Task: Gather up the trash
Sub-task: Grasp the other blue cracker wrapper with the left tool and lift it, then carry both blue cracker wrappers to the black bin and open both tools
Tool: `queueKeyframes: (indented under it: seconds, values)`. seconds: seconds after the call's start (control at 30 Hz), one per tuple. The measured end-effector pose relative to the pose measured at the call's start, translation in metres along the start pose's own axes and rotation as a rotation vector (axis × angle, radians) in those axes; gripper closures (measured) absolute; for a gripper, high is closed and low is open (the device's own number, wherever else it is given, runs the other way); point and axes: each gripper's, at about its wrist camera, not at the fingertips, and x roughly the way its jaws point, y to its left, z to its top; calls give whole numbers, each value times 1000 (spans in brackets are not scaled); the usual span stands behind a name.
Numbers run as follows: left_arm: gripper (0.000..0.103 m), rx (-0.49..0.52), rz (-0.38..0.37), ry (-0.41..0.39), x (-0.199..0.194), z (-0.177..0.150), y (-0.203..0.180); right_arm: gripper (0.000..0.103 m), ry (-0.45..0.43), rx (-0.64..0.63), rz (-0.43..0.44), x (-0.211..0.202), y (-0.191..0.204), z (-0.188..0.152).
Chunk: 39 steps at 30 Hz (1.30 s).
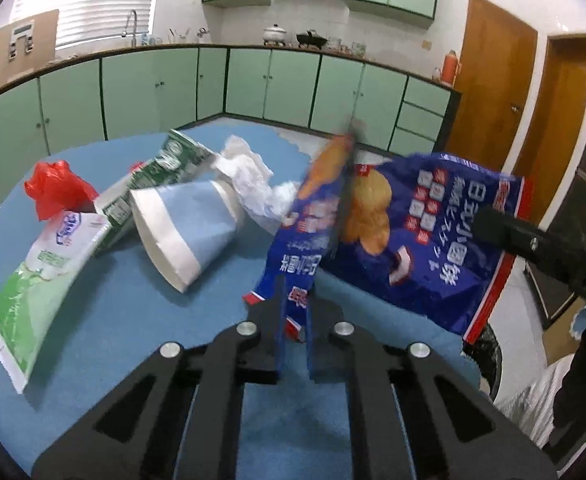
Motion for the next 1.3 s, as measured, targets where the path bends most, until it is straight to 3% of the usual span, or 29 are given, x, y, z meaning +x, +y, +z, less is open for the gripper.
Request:
queueKeyframes:
  seconds: [0.3, 0.5, 0.83, 1.1, 1.3]
  values:
    - [102, -15, 0, -44, -19, 18, 2, 100, -28, -11, -37, -12, 1, 6]
    - [102, 7, -41, -81, -34, 33, -12, 100, -64, -30, -89, -33, -2, 13]
    - [102, 87, -228, -72, -35, 42, -79, 100, -111, 27, -243, -89, -45, 6]
    - [102, 179, -397, 12, -7, 22, -152, 100, -109, 116, -417, -131, -98, -19]
    - [102, 242, -456, 57, 18, 2, -193, 100, -94, 174, -509, -146, -130, -38]
